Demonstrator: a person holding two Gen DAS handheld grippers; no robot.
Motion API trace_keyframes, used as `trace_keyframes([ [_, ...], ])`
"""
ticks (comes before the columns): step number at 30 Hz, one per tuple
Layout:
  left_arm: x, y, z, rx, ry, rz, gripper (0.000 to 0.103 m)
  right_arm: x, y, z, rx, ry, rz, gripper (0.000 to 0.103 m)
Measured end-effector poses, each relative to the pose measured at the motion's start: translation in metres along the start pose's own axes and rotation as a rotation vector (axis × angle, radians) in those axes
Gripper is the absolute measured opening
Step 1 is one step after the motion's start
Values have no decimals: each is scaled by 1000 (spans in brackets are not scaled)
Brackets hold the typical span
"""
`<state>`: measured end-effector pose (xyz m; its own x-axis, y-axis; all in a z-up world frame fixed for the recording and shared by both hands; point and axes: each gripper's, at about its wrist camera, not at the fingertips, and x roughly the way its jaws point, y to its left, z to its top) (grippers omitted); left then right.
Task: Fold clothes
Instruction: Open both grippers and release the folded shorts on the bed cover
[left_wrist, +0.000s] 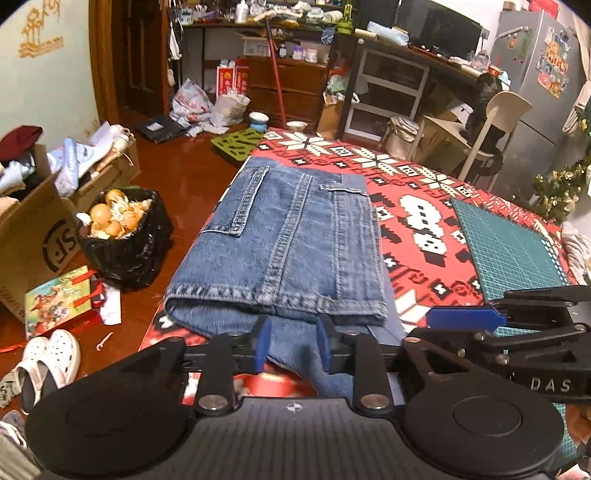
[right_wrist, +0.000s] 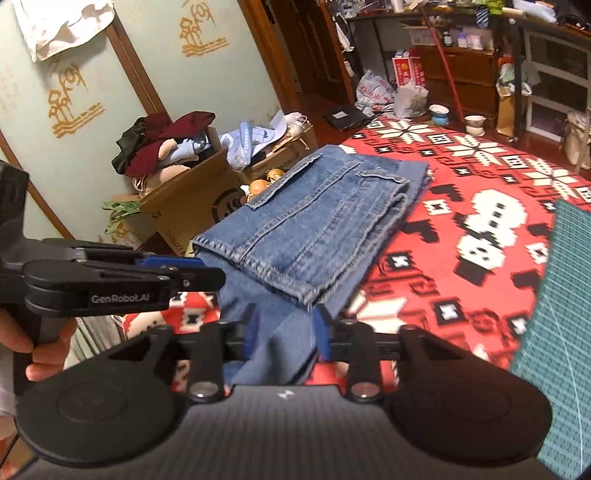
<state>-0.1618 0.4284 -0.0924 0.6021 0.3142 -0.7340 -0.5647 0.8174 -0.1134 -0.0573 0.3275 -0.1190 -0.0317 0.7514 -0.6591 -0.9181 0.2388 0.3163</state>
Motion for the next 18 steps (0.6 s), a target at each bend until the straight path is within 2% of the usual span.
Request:
trace_keyframes([
  [1, -5, -4, -3, -1, -5, 4, 35, -8, 1, -5, 6, -5, -3, 48],
  [3, -15, -11, -10, -6, -9, 9, 42, -24, 1, -15, 16, -11, -8, 68],
  [4, -19, -15, -13, -11, -11, 14, 45, -31, 0, -19, 16, -7, -5, 73],
  [8, -36, -28, -26, -33, -21, 30, 50, -61, 1, -35, 31, -49, -37, 99],
  [9, -40, -30, -28, -40, -23, 32, 51, -69, 1, -39, 35, -60, -53, 102],
  [11, -49, -36, -34, -50, -27, 41, 57, -82, 2, -46, 40, -74, -89, 102],
  [18, -70, -54, -57, -65, -15, 103, 60, -112, 4, -70, 51, -68, -165, 102],
])
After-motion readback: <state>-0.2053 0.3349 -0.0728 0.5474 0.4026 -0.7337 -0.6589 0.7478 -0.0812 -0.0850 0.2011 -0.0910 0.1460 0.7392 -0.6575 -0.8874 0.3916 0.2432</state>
